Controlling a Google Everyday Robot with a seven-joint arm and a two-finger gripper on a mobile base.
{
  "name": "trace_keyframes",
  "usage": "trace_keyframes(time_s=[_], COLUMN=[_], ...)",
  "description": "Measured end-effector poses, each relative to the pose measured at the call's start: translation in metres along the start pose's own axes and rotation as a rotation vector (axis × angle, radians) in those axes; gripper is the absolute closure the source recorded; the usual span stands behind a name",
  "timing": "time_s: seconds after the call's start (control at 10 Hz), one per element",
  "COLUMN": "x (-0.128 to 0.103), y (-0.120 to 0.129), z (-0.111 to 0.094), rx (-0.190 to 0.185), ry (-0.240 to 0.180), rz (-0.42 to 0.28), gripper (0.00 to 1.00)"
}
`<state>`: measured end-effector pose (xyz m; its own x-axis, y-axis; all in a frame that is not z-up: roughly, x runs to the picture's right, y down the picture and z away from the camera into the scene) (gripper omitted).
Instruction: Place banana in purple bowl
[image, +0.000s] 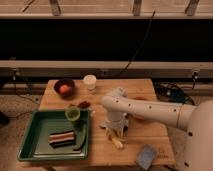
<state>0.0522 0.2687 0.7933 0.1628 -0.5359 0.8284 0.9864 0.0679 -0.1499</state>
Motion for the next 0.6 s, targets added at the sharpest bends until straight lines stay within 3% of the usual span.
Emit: trace_keyframes(time_s=[0.3, 0.5, 0.6], x=[-0.005, -0.006, -0.004], y=[-0.001, -0.006, -0.012], z=[-0.026, -0.058, -0.084], rx=[0.016, 0.046, 0.071], ry=[-0.015, -0.037, -0.061], rz=[0.031, 0.040, 0.036], gripper=[0.98, 1.00, 1.00])
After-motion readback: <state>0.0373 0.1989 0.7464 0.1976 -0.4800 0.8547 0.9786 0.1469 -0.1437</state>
